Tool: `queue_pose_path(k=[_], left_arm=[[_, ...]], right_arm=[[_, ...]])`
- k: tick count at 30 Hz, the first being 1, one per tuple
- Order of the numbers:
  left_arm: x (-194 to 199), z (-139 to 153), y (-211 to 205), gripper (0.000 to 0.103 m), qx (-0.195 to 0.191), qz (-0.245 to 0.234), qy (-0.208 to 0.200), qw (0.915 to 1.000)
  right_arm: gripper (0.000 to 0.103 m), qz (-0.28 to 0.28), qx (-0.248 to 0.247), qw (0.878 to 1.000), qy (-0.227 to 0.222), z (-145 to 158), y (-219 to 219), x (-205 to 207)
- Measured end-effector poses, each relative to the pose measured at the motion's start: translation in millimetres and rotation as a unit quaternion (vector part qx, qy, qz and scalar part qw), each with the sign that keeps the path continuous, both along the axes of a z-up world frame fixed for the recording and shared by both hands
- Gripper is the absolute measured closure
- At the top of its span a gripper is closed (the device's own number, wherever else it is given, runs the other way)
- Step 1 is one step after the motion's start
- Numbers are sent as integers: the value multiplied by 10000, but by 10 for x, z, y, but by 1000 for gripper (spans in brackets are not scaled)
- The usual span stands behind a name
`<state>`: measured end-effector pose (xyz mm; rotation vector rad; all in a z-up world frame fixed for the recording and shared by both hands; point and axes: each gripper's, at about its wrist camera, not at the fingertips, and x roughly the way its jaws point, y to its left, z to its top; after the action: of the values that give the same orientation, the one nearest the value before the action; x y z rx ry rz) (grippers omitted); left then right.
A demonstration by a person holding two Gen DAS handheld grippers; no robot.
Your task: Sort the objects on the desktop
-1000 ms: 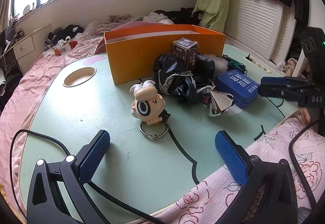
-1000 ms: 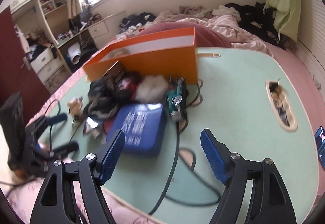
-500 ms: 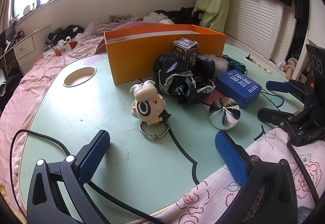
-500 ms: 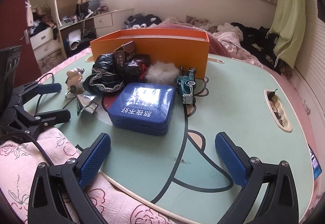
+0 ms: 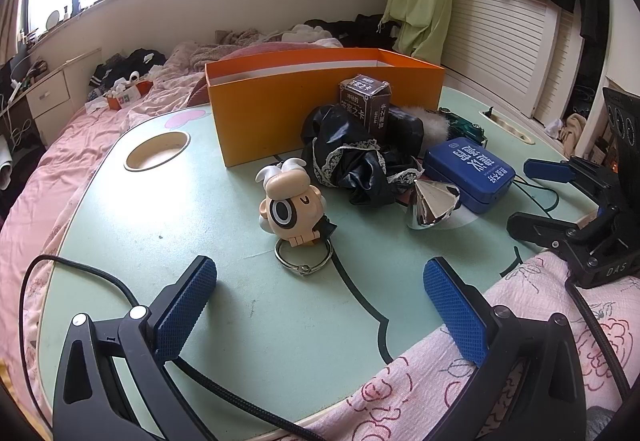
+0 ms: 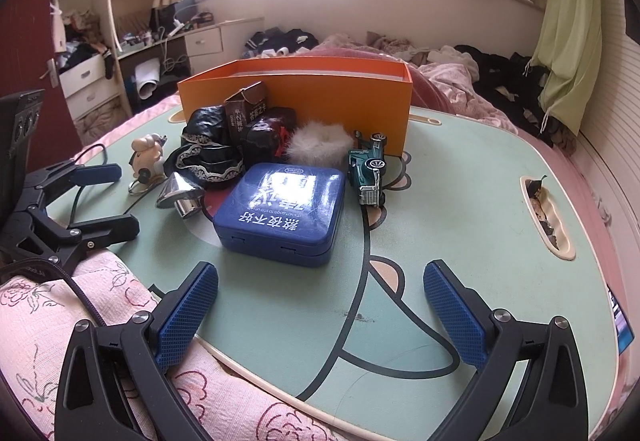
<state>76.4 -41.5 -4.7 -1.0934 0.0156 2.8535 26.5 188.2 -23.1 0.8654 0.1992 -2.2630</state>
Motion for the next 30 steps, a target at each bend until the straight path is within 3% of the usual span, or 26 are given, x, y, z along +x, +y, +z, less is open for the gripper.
queue_pose_path(k=[16, 18, 21, 26, 28, 30], left_arm=[[16, 2, -47, 0, -16, 42, -82, 10000], [49, 40, -88, 0, 140, 11, -109, 9998], [213, 327, -172, 0, 334, 197, 396, 9985], [315, 1040, -126, 0, -352, 248, 1345, 9900], [114, 1240, -108, 0, -546, 38, 1334, 9896], [-296, 1362, -123, 1, -640, -116, 911, 9937]], right_arm=[[0, -35, 3, 10000, -1, -10, 4, -3], [0, -41, 7, 10000, -2, -6, 3, -2], [0, -40, 9, 10000, 2, -10, 4, -5], [0, -47, 9, 10000, -2, -16, 9, -5], [0, -52, 10, 10000, 0, -11, 8, -5], [0, -59, 12, 10000, 0, -12, 9, -6]])
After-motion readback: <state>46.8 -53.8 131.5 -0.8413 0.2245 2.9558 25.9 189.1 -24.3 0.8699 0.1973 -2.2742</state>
